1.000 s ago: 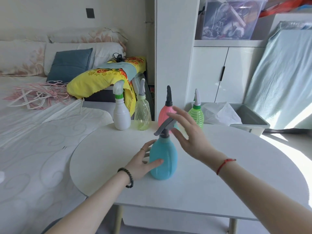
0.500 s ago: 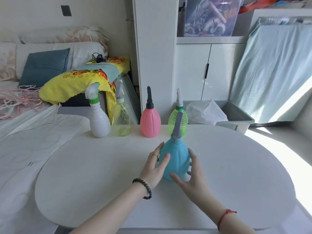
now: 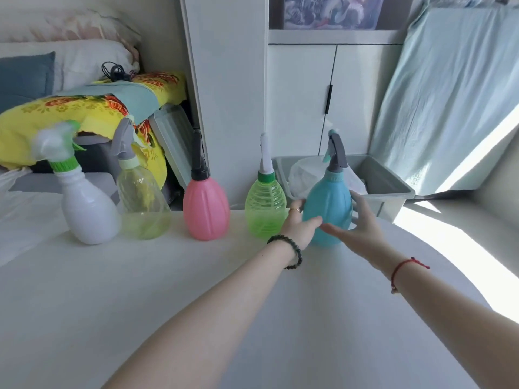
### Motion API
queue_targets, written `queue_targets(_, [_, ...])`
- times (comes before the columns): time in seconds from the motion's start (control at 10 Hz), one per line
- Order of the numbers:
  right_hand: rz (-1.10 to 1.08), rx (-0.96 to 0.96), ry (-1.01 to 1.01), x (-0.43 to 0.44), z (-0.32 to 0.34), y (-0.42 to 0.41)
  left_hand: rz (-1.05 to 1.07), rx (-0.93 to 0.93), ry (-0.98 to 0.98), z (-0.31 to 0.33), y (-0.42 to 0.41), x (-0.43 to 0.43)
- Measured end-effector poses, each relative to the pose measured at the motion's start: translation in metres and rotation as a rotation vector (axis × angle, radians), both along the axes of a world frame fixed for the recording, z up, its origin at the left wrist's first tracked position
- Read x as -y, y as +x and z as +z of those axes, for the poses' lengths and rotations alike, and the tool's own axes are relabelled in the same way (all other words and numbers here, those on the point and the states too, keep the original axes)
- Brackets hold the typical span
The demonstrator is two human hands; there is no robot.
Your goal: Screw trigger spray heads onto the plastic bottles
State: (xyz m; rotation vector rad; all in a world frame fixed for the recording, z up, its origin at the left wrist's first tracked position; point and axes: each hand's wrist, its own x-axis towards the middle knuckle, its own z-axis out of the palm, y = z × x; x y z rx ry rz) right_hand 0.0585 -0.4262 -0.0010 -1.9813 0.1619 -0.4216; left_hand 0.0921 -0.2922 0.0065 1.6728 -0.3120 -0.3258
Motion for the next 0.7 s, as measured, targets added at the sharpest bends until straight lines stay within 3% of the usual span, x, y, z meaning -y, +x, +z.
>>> queue_targets(0.2, [0.044,-0.001,-0.016,0.011,-0.016,0.026,-0.026,-0.009,0.03,-0.021,0.024,0.004])
queue_targets(0.4, [-0.01,-0.056,0.002,0.004,-0.016,0.011,-0.119,-0.008,0.179,-0.022,0.009,-0.009])
queue_targets(0.6, [-0.158,0.128,0.08,-0.03,0.007,-0.055,-0.129,0.079,0.397,-0.023,-0.036,-0.073])
queue_targets(0.7, [-0.208,0.325,0.245,-0.056,0.038,-0.092,-0.001,0.263,0.711,-0.026,-0.058,-0.123])
